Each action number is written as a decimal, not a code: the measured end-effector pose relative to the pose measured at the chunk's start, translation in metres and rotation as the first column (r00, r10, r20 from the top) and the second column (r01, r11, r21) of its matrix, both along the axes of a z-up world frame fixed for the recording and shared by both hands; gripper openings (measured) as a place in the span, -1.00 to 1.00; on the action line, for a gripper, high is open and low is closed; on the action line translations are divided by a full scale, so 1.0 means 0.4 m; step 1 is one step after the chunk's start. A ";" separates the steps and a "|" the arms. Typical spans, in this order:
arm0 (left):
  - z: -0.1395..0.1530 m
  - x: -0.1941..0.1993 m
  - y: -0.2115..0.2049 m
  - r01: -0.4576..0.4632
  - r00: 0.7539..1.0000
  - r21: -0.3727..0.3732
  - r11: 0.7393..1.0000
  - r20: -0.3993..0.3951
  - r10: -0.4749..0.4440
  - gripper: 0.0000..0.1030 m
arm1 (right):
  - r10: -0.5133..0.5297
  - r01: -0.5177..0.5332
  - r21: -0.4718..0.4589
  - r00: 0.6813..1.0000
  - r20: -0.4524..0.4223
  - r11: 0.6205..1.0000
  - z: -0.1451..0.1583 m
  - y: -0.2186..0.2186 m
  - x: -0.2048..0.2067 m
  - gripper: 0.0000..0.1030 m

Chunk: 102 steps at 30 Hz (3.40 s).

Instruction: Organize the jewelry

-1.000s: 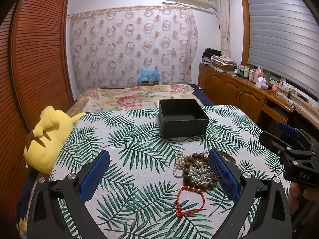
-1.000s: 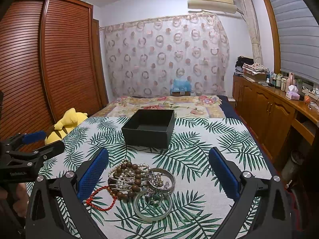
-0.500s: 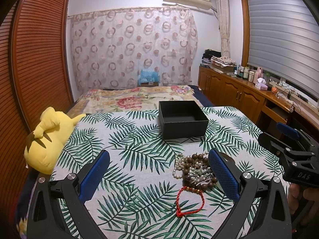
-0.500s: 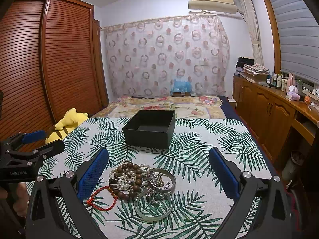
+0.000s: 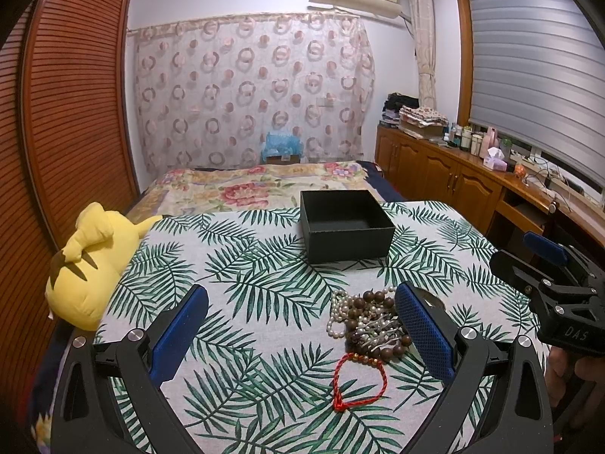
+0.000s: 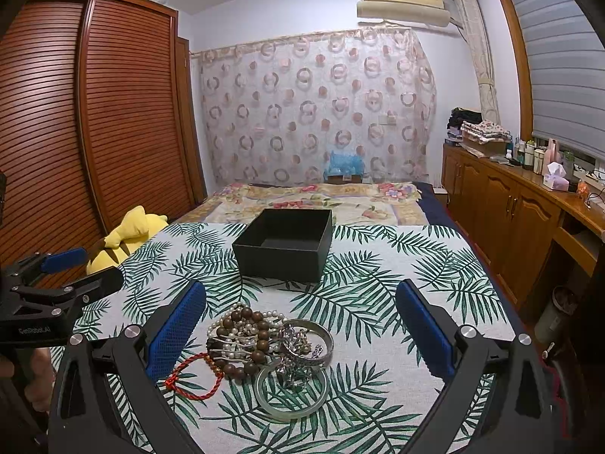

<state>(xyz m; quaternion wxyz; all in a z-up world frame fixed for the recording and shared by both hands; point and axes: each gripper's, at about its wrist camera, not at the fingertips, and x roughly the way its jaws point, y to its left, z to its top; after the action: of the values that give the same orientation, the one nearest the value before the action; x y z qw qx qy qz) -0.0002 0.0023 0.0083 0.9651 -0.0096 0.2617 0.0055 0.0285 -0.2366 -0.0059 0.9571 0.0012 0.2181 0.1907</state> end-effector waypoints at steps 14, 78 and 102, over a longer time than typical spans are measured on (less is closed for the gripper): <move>0.002 -0.010 -0.004 0.000 1.000 -0.002 1.000 -0.007 0.000 0.85 | 0.001 -0.001 0.000 1.000 -0.003 1.000 -0.002 -0.002 0.000 0.95; -0.143 0.179 -0.070 0.314 0.933 -0.123 0.942 -0.143 -0.329 -0.76 | 0.124 -0.156 -0.120 0.962 -0.243 0.980 -0.203 -0.011 0.120 0.42; -0.023 0.111 0.016 0.267 0.963 -0.107 0.958 -0.014 -0.270 -0.76 | 0.211 -0.252 -0.082 0.916 -0.341 0.964 -0.213 0.029 0.215 0.42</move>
<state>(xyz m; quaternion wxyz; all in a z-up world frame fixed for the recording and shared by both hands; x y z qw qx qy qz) 0.0440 0.0089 -0.0009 0.9513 -0.0242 0.2742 -0.1390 0.1147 -0.2248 -0.0912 0.8759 -0.0523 0.3851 0.2858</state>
